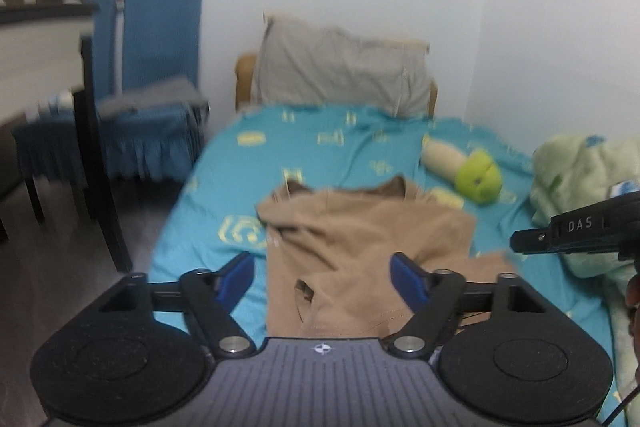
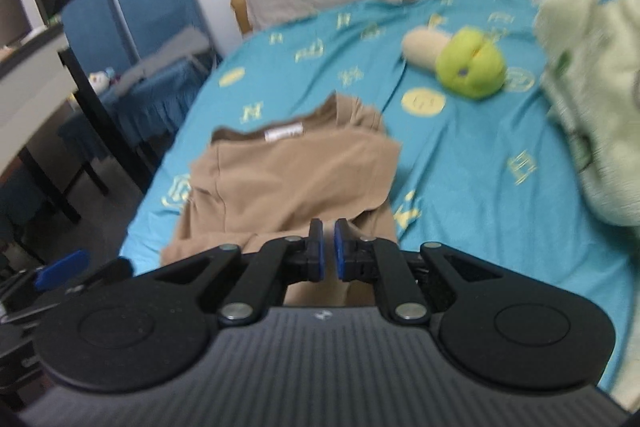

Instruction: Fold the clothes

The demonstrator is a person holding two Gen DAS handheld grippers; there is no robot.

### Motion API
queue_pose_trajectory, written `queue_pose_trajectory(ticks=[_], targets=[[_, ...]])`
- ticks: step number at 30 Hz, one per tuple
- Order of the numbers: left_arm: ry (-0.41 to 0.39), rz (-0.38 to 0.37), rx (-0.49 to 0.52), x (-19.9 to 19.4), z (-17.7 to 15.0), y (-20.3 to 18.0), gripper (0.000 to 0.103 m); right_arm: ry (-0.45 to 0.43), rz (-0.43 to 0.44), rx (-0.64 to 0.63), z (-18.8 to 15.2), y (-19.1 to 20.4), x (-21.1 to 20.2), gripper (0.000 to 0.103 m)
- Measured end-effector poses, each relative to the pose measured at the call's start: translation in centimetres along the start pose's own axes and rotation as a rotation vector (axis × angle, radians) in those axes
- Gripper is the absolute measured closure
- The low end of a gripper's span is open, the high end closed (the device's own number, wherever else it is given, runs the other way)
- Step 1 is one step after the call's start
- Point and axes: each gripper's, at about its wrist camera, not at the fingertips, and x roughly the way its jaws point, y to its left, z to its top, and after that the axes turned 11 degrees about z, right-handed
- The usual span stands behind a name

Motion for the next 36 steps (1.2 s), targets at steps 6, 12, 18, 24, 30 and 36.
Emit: queue_pose_trajectory(ticks=[6,12,18,24,30,36], targets=[[-0.059,-0.012,0.005,-5.8,-0.1,-0.4,0.010,-0.096,0.012,-0.025,-0.1,0.9,-5.7,0.021],[-0.014,-0.035,-0.044,-8.7,-1.8,0.1,0.004,-0.126,0.028,-0.004,-2.1,0.7,-9.1,0.008],[0.138,-0.089,-0.107,-7.2,-3.3,0.3,0.004,-0.125,0.023,0.002,-3.1,1.3,-9.4,0.008],[0.355,-0.144,-0.262,-2.9,-5.3,1.4,0.008,-0.091,-0.003,0.020,-3.6,1.0,-8.1,0.008],[0.460,-0.156,-0.391,-0.2,-6.4,2.5,0.009,-0.068,-0.015,0.033,-3.9,0.8,-7.2,0.008],[0.541,-0.175,-0.516,1.6,-7.4,3.6,0.014,0.012,0.013,0.185,-4.6,-1.1,-5.8,0.008]])
